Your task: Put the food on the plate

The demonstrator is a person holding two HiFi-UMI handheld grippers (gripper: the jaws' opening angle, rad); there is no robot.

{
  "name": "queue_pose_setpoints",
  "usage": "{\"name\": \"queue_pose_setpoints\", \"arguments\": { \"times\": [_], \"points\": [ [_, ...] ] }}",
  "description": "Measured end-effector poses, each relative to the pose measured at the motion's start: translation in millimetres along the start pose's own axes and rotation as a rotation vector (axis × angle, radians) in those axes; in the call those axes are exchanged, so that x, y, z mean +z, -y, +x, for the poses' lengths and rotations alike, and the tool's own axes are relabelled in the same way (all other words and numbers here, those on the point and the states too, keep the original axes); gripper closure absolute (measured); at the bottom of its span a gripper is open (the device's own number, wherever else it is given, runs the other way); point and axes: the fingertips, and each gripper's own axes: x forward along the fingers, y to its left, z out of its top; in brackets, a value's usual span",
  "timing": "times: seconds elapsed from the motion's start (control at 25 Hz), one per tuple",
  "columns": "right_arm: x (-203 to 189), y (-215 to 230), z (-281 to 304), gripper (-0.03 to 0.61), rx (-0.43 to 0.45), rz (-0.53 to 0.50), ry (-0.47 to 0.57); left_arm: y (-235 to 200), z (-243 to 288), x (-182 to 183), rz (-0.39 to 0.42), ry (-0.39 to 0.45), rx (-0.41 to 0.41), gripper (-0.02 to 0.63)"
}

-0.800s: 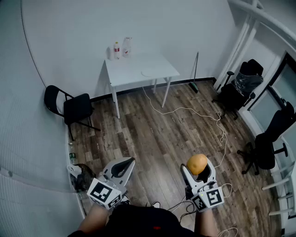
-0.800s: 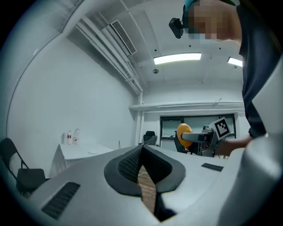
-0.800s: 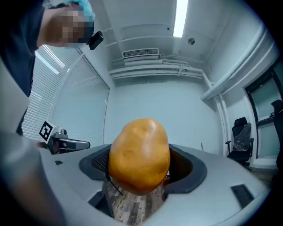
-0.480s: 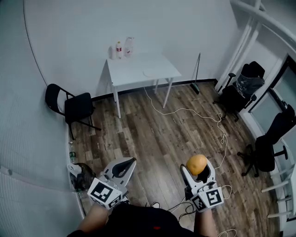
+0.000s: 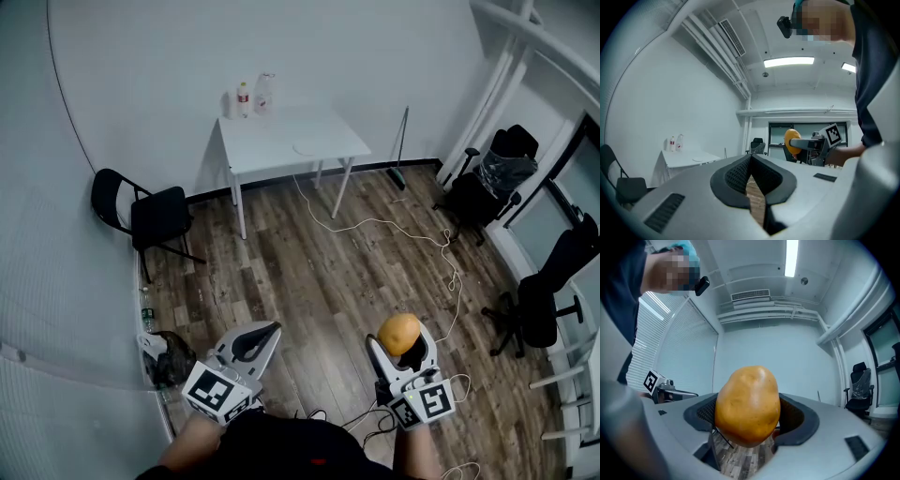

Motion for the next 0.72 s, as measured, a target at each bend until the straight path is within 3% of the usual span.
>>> {"name": "queue_pose_setpoints", "arguments": {
  "times": [0.44, 0.72],
  "points": [
    [3, -39, 52, 0.202, -0.083, -0.022, 0.049, -63, -26, -14, -0.020, -0.011, -0.061, 0.591],
    [-2, -64, 77, 0.202, -0.112, -0.027, 0.040, -110, -35, -18, -0.060, -0.019, -0.042, 0.591]
  ]
}}
